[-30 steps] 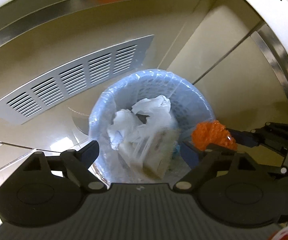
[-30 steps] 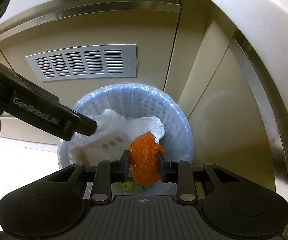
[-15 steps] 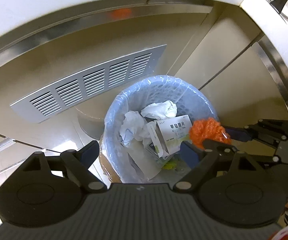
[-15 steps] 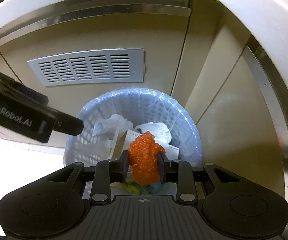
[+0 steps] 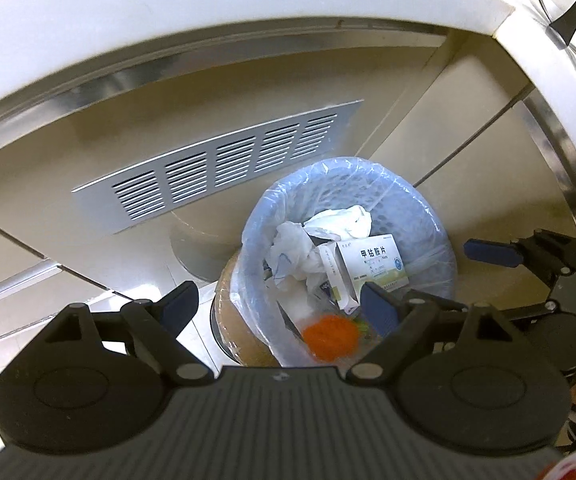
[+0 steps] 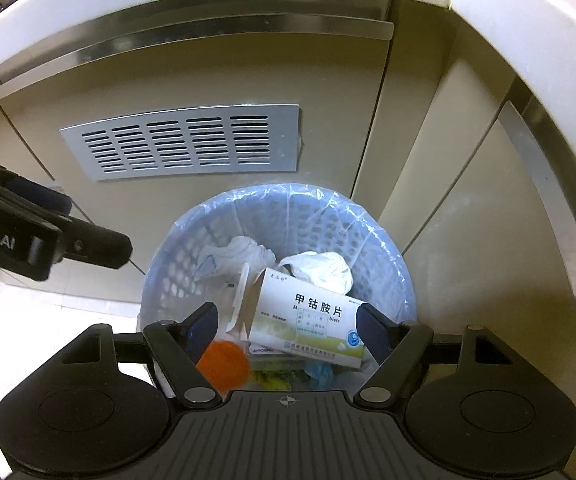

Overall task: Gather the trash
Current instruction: 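Raise both grippers back up to the counter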

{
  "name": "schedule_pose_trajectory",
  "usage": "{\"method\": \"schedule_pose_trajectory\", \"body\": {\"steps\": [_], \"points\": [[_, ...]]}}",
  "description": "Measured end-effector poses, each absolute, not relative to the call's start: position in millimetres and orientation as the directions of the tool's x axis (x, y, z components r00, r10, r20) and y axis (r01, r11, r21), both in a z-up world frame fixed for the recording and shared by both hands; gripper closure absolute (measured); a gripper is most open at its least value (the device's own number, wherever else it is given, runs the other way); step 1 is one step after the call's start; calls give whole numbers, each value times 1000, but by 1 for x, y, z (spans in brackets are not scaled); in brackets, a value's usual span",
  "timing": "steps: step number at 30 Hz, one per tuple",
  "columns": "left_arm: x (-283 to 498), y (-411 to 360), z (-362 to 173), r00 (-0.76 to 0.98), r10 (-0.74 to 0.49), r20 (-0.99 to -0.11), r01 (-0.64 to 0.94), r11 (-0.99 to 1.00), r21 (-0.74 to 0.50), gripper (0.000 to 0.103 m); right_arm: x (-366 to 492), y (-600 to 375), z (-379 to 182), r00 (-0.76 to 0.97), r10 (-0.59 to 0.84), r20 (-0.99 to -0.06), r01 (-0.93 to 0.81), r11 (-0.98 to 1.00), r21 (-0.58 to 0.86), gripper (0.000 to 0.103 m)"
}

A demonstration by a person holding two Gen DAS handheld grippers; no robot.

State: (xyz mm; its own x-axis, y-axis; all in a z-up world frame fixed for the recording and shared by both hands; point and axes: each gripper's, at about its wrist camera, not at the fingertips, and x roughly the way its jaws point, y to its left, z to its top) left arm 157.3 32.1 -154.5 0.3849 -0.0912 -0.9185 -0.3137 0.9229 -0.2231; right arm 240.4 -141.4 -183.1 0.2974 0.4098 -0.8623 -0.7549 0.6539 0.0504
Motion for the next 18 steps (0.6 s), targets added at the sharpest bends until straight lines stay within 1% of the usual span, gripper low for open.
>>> {"method": "schedule_pose_trajectory", "body": {"steps": [4, 9, 13, 18], "points": [[150, 34, -142, 408, -81, -909, -306, 926, -220, 17, 234, -143, -173, 311, 415, -855, -759, 650, 40, 27], [143, 35, -116, 463, -80, -882, -273, 935, -228, 17, 225, -145, -145, 344, 453, -823, -762, 647, 37, 27], [140, 31, -85, 532, -74, -844, -228, 947, -227, 17, 219, -147, -110, 396, 505, -767, -763, 645, 32, 27], [138, 34, -49, 612, -66, -788, -195, 953, -231, 17, 215, -149, -66, 495, 555, -669, -747, 664, -1, 27]]}}
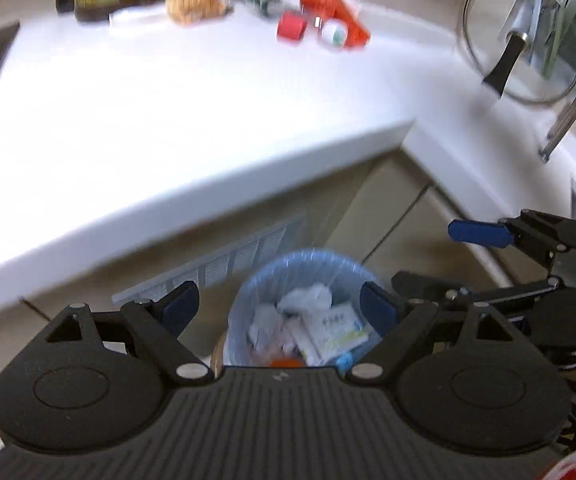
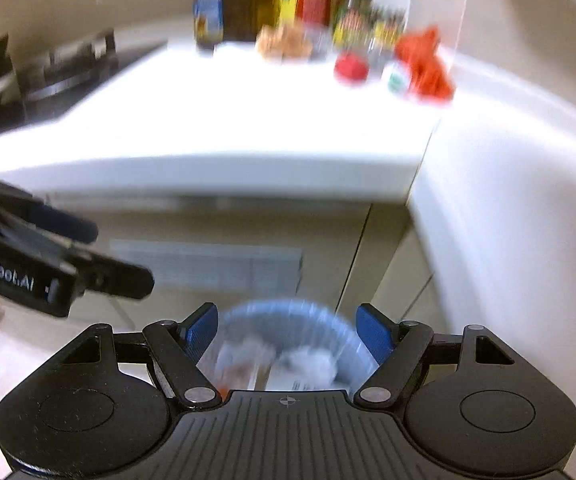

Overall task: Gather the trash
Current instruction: 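Raise both grippers back up to the counter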

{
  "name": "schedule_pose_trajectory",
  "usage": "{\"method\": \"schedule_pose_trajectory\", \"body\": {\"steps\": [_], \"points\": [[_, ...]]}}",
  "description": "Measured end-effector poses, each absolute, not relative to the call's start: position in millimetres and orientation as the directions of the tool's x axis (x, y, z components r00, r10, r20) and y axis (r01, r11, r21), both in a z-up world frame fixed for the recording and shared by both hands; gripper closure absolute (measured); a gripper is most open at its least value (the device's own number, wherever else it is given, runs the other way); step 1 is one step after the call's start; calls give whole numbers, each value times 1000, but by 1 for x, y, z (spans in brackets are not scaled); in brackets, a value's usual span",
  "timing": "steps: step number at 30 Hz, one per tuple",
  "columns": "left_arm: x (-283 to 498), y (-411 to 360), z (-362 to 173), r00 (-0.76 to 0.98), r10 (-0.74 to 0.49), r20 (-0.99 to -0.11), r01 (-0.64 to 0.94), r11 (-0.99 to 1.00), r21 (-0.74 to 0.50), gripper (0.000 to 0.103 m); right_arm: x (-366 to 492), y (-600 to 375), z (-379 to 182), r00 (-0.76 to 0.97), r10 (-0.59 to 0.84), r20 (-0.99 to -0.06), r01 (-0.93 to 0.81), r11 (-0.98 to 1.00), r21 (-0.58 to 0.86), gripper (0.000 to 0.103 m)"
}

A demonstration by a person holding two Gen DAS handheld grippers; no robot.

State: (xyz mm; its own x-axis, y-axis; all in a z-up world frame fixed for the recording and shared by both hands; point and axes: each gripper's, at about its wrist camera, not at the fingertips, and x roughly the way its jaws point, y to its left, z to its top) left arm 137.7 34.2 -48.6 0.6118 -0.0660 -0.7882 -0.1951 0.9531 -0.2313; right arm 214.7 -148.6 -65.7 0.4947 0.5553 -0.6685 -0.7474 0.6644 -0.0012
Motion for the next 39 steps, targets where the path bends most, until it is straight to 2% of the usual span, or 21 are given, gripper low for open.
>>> {"method": "schedule_pose_trajectory", "body": {"steps": [7, 20, 30, 37, 39], "points": [[141, 49, -9, 704, -33, -710, -182, 957, -225, 17, 223, -152, -20, 622, 549, -559, -664, 748, -5, 27], [196, 88, 22, 769, 57, -636, -234, 952, -197, 17, 306, -144, 20, 660, 542, -520, -625, 781, 21, 27], [254, 99, 32, 749, 201, -632, -376, 913, -156, 17, 407, -128, 22, 595, 605, -529, -686, 725, 58, 27], [286, 112, 31, 710, 278, -647, -455, 882, -120, 18, 469, -113, 20, 581, 646, -495, -706, 703, 90, 28], [296, 117, 29, 704, 279, -653, -455, 883, -113, 19, 483, -106, 18, 576, 652, -493, -704, 702, 106, 31]]}}
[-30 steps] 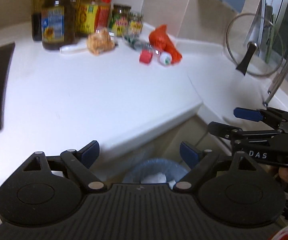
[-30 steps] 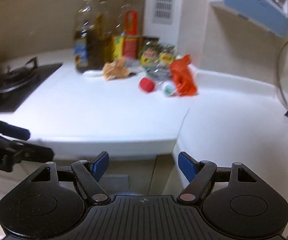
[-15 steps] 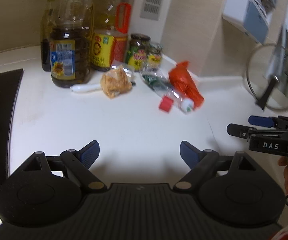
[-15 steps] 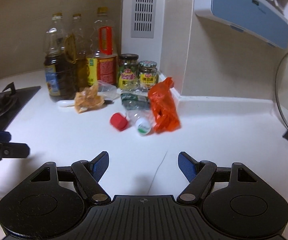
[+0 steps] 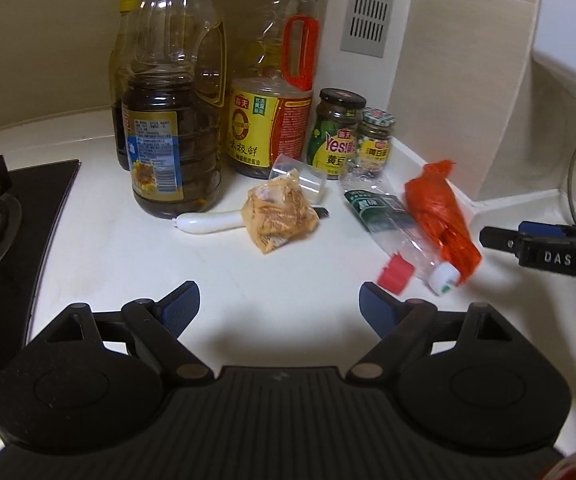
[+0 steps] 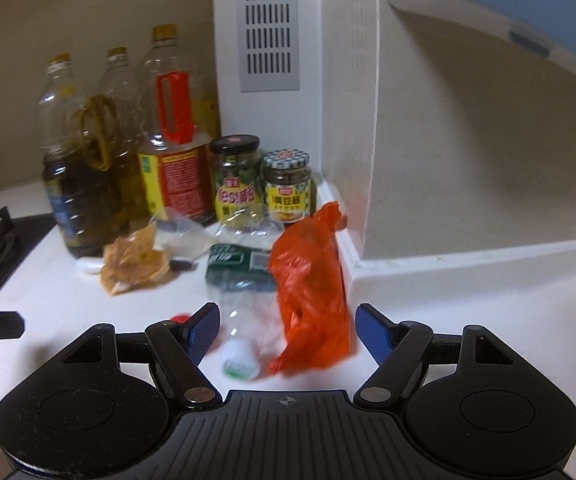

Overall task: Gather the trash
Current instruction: 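Raise both grippers back up to the counter, then grasp the orange plastic bag with the right gripper while the left gripper grasps the tan paper bag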

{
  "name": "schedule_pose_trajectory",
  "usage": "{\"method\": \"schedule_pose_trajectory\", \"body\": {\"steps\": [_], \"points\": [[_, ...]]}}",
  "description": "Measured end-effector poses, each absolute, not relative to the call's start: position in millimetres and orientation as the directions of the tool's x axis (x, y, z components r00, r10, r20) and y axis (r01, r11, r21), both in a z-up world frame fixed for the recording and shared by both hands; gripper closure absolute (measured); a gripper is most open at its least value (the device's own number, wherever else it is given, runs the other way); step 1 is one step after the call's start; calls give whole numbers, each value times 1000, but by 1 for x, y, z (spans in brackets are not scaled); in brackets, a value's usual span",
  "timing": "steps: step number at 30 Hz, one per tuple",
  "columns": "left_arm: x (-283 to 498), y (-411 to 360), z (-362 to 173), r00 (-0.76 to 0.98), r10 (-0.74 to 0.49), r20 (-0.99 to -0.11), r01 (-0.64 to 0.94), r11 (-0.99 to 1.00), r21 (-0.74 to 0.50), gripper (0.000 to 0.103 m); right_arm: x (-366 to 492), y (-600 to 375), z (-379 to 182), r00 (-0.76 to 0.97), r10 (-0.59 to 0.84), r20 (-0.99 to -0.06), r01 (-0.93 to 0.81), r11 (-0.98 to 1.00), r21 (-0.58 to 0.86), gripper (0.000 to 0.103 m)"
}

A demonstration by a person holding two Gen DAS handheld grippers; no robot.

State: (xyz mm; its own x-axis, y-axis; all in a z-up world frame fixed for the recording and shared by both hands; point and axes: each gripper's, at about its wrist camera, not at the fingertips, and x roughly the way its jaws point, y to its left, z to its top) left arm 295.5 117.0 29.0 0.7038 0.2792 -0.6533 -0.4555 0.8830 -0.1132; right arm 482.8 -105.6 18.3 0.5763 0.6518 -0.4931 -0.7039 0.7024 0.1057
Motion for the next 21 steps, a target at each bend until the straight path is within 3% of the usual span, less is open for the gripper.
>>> {"method": "schedule_pose_trajectory", "body": {"steps": [2, 16, 21], "points": [[307, 122, 27, 701, 279, -656, -447, 889, -99, 19, 493, -97, 17, 578, 650, -494, -703, 704, 103, 38], [387, 163, 9, 725, 187, -663, -290, 956, -47, 19, 526, -32, -7, 648, 537, -540, -666, 743, -60, 44], [407, 172, -4, 714, 185, -675, -263, 965, -14, 22, 531, -22, -14, 661, 511, -550, -673, 727, -134, 52]]}}
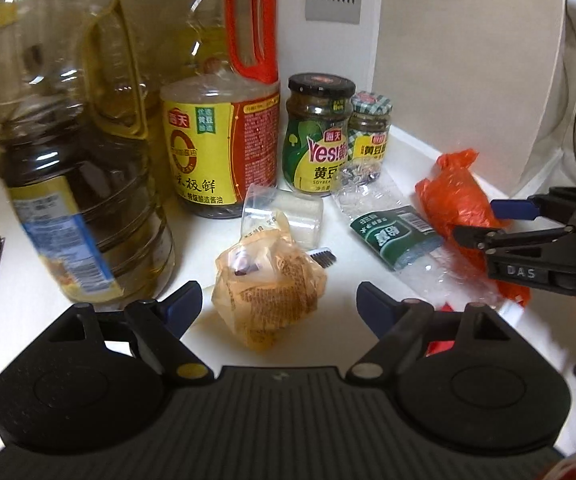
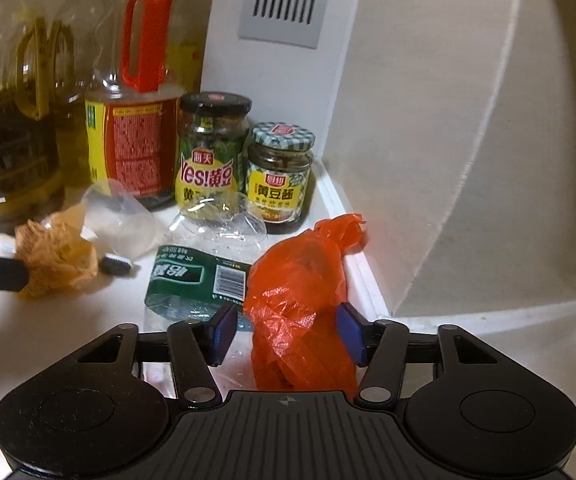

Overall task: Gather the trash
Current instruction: 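Grasp the orange plastic bag with the right gripper while the left gripper grasps the tan paper bag, then carry the plastic bag and paper bag down over the wastebasket with both grippers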

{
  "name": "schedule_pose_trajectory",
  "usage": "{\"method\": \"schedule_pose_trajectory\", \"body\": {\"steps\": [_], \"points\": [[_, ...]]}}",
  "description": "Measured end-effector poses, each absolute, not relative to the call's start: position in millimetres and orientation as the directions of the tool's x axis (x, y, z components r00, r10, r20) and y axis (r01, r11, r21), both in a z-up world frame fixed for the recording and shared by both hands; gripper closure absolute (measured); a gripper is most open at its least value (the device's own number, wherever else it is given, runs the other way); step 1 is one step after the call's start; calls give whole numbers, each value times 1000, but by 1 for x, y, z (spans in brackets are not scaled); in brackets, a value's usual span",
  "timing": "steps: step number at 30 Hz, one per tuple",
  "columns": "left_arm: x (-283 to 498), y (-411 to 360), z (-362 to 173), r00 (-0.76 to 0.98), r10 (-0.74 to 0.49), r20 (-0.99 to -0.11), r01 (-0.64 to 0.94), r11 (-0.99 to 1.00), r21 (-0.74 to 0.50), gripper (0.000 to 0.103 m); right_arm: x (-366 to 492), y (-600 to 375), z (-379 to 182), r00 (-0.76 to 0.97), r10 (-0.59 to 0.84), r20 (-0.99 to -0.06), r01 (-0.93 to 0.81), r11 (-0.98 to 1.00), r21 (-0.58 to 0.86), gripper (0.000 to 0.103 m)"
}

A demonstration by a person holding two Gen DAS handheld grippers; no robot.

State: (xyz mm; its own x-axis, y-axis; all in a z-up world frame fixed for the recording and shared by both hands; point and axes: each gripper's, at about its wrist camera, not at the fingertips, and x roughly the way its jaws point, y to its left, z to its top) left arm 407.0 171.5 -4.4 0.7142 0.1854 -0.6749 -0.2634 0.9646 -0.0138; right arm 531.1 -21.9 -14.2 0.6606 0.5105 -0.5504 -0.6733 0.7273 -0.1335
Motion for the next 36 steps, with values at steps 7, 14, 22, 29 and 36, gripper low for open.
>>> {"method": "schedule_pose_trajectory", "body": {"steps": [7, 14, 22, 29, 36], "points": [[428, 169, -22, 676, 221, -703, -230, 970, 85, 48, 535, -17, -19, 674, 497, -547, -675, 714, -184, 68], [418, 163, -11, 682, 243, -689, -250, 964, 93, 69, 529, -28, -11, 670, 527, -522, -686, 709, -164, 80], [387, 142, 16, 713, 230, -663, -292, 956, 18, 72, 492, -68, 11, 662, 586, -468, -708, 693, -134, 80], [349, 101, 27, 703, 238, -670, -323, 946, -3, 72, 457, -111, 20, 635, 631, -446, -732, 675, -88, 80], [307, 62, 22, 669, 235, -705, -351, 936, -21, 72, 423, -143, 13, 570, 678, -465, -767, 642, -4, 80]]}}
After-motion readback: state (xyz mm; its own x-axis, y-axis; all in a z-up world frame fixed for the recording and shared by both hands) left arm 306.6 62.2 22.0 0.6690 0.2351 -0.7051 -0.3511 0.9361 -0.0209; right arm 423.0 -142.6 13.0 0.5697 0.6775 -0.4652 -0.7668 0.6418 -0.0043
